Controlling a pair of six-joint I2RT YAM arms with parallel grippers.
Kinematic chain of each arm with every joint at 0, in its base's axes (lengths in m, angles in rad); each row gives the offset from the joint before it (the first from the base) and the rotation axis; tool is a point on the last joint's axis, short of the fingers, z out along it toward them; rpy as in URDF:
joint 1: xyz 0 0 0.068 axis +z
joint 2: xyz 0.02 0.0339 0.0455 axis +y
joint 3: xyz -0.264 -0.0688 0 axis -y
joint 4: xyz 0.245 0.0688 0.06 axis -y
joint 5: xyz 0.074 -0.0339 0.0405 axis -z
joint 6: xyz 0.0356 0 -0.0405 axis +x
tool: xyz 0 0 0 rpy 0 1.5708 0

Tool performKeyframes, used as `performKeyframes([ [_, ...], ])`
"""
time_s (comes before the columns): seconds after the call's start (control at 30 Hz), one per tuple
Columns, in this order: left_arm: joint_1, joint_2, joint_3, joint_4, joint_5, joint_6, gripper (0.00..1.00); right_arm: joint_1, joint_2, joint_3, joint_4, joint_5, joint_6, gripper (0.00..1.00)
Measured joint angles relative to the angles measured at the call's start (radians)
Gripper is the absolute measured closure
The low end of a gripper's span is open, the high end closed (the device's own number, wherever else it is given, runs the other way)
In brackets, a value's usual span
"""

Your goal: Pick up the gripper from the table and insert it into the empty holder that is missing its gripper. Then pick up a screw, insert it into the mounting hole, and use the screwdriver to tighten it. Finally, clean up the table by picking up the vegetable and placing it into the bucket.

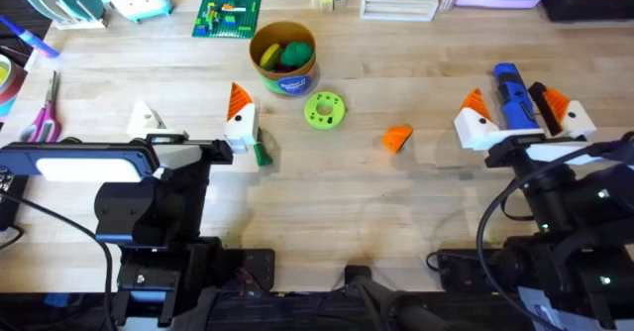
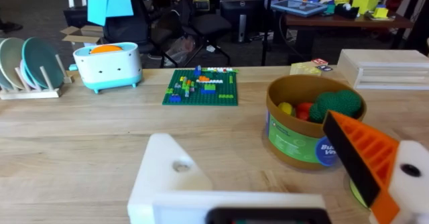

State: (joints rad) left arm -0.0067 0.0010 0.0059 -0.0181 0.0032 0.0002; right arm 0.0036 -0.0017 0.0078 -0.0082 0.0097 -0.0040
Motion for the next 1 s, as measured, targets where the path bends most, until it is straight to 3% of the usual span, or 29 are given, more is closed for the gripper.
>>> performKeyframes([
  [0.4, 0.0, 0.0, 0.001, -0.001, 0.0, -0.001, 0.009, 0.0, 0.0, 0.0, 0.022, -0.015, 0.0, 0.01],
  [0.53, 0.0, 0.001, 0.059, -0.137, 0.0, -0.001, 0.009, 0.0, 0.004, 0.026, -0.039, -0.062, 0.0, 0.01],
  [0.77, 0.0, 0.173, 0.422, -0.569, 0.0, -0.021, 0.009, 0.0, 0.123, 0.293, -0.375, -0.093, 0.0, 0.01],
  [0.8, 0.0, 0.303, 0.595, -0.701, 0.0, -0.051, 0.009, 0.0, 0.214, 0.44, -0.479, -0.099, 0.0, 0.01],
  [1.0, 0.0, 0.58, 0.916, -0.932, 0.029, -0.095, 0.01, 0.0, 0.421, 0.656, -0.591, -0.115, 0.001, 0.01],
])
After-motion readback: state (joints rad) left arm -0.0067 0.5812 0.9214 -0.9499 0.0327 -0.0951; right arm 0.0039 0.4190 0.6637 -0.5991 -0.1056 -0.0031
